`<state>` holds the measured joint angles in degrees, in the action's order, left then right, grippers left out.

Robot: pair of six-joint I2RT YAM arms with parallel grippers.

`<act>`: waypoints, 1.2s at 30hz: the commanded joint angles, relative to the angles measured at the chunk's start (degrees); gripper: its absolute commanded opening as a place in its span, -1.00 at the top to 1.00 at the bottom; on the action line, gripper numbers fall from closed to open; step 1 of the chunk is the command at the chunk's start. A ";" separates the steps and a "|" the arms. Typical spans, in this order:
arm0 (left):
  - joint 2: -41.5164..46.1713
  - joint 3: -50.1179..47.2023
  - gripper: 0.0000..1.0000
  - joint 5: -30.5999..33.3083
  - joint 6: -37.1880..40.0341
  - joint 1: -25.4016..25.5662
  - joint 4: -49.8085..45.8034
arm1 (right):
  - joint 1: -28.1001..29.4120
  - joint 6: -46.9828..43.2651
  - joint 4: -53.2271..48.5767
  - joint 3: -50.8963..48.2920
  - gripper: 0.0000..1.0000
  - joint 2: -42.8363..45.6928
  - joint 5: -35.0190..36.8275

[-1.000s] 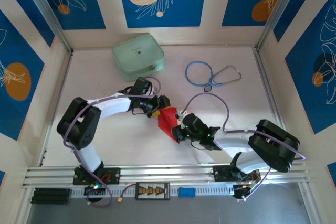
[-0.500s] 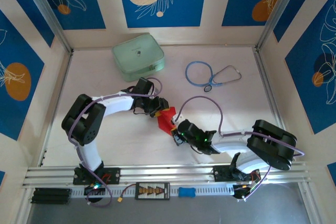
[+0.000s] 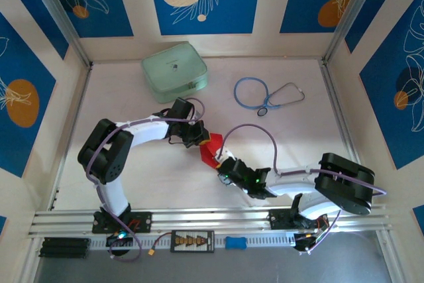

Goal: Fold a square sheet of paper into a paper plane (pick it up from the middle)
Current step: Fourth fold the wing at the center of the table.

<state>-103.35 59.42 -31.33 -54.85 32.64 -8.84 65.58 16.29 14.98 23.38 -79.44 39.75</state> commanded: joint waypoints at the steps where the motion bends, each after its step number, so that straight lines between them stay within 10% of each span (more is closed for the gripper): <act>1: 0.50 0.36 0.96 -0.88 -0.35 0.23 -0.39 | 0.77 -0.40 -0.96 1.50 0.48 -0.69 4.11; 36: 1.22 0.08 0.84 -0.17 -0.33 0.27 -0.30 | -1.98 6.91 1.37 -0.70 0.73 1.40 -1.83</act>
<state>-103.33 59.42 -31.29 -55.18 32.64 -8.82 63.96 21.78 14.90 23.46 -79.15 38.89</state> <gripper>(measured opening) 0.081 0.139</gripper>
